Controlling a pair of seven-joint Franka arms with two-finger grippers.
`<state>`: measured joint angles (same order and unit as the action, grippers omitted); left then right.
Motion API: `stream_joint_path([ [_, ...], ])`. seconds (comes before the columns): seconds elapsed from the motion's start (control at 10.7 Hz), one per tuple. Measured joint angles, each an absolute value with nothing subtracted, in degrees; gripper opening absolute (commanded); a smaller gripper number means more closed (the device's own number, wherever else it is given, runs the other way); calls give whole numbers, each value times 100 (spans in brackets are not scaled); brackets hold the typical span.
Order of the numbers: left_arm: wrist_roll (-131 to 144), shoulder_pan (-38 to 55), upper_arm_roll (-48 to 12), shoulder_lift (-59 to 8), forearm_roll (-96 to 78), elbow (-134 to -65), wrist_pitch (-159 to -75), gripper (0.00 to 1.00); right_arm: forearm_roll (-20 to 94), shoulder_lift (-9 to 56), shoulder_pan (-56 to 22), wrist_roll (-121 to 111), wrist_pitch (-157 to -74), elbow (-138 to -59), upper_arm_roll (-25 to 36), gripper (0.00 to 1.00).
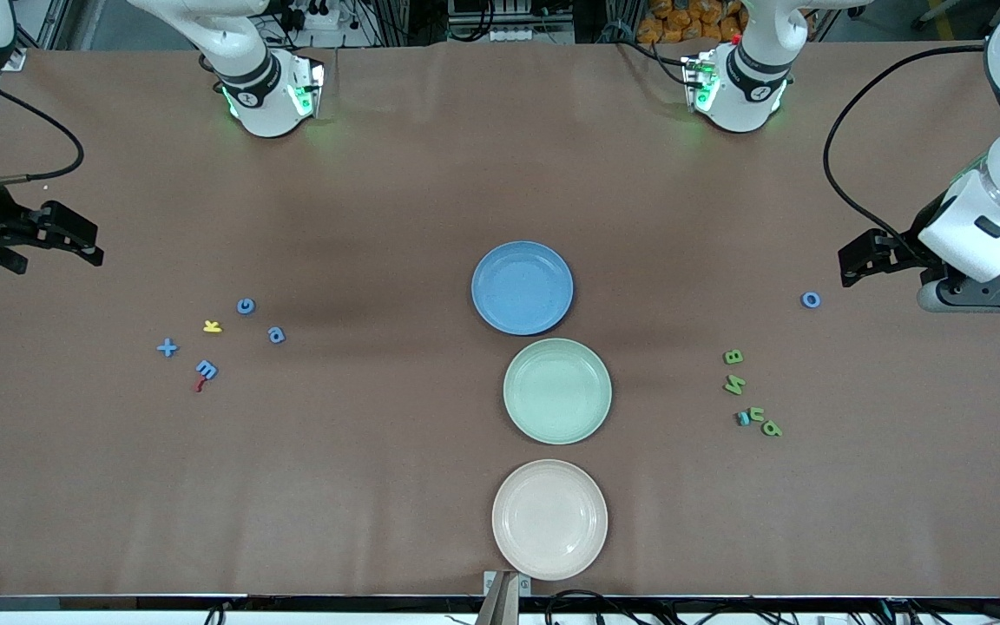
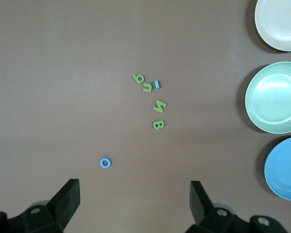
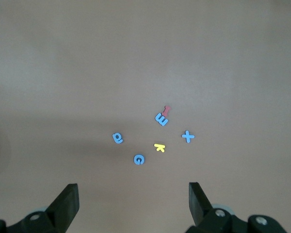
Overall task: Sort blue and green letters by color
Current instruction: 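Reach the right gripper to blue letters while the left gripper reaches green letters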
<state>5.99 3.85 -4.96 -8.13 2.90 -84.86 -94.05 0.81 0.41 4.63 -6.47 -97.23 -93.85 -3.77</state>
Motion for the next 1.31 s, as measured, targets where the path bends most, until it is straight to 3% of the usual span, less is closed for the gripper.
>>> stream_joint_path([
  [0.65, 612, 398, -497, -906, 290, -8509, -9388, 100, 81, 43, 452, -647, -9834, -9630, -382, 100],
  [1.03, 690, 403, -495, -1518, 290, -8550, -9911, 100, 81, 48, 416, -647, -10039, -9890, -392, 100],
  [1.31, 1160, 396, -485, -1832, 291, -8566, -10243, 100, 87, 63, 358, -647, -10818, -10498, -394, 100],
])
